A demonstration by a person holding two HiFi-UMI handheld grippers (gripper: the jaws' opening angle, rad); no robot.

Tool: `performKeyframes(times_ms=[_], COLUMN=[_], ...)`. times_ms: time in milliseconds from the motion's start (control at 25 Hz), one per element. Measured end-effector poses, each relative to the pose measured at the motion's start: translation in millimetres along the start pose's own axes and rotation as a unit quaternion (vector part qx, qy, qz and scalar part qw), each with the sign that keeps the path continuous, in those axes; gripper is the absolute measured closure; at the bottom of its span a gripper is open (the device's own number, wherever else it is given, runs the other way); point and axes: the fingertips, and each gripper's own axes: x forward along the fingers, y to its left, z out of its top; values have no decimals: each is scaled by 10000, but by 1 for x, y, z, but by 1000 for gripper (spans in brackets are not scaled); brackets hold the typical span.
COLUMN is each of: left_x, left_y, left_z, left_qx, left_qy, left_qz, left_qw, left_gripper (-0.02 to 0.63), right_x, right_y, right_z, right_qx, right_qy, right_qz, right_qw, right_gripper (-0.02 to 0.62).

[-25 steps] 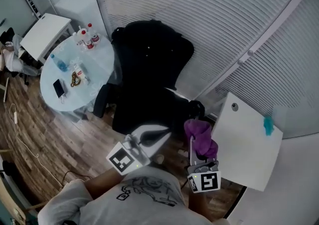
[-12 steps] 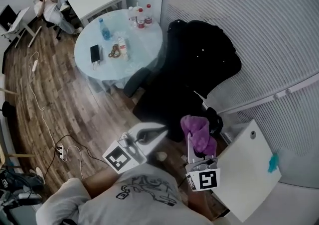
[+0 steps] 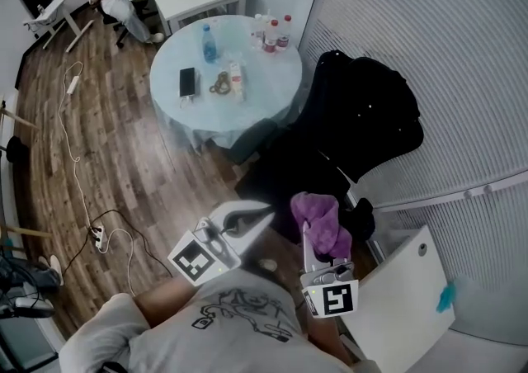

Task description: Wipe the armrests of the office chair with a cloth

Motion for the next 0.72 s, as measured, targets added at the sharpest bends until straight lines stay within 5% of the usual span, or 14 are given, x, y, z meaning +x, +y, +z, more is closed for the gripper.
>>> performKeyframes(times_ms=[720], left_x=[-70], left_y=[155], left_z=[12], left_qx=[115], left_qy=[40], left_qz=[691], left_qw=[9975], left_gripper=[604], right_x=[166], right_y=[60], right_z=[20], right_qx=[-175], right_qy=[-20], right_qz=[690], right_qw=[9975], right_gripper=[566])
